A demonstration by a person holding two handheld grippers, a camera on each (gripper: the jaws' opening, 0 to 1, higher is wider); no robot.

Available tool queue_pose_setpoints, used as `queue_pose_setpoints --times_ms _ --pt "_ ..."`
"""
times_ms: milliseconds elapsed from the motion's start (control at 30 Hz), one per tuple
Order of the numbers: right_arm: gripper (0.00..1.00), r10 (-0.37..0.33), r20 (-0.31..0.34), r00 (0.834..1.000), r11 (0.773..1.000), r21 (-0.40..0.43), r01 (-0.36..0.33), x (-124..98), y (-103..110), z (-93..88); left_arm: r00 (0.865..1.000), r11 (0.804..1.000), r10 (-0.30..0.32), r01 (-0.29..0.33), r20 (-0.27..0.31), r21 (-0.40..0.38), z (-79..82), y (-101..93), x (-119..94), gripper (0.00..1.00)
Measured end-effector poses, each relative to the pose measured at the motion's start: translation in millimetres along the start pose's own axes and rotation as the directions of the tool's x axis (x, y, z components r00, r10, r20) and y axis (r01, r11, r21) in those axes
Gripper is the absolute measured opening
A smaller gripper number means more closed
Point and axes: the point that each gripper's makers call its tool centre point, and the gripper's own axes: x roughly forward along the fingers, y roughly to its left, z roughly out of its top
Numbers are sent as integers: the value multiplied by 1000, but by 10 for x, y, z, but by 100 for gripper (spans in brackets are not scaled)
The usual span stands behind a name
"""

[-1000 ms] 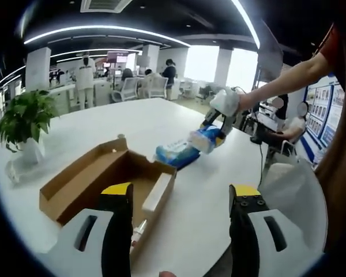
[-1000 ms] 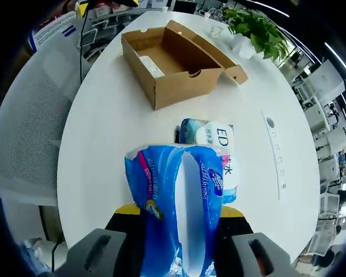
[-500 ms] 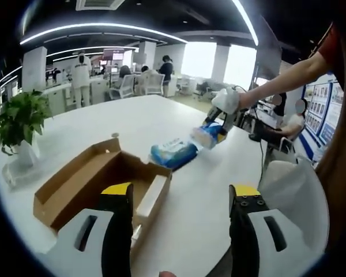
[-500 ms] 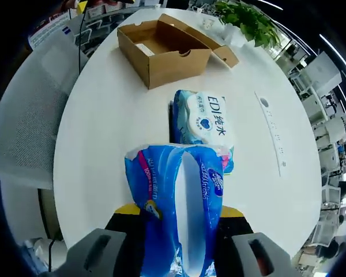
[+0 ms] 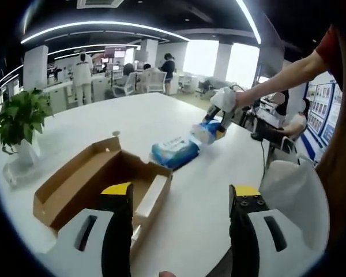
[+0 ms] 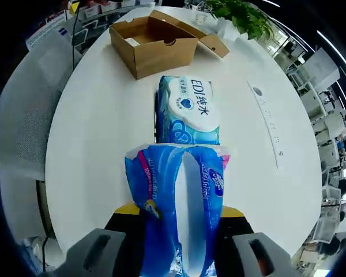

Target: Operate the shoe box by opening the lid, removing the specified soft item, and placing it in the target area until the item is outside and the box remains undamaged.

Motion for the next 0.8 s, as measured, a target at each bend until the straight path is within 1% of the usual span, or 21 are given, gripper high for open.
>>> queue_pose_setpoints --times_ms 300,467,800 --pt "44 9 -30 1000 1000 -27 -10 135 -78 -82 999 999 35 -35 -13 -8 -48 82 -122 67" --pt "45 15 -34 999 999 -34 -16 211 -104 -100 998 999 52 -52 -26 -15 -113 97 -182 67" --pt "46 25 -41 999 999 -39 -27 306 -138 -113 997 997 69 -70 -40 -24 -170 100 -226 67"
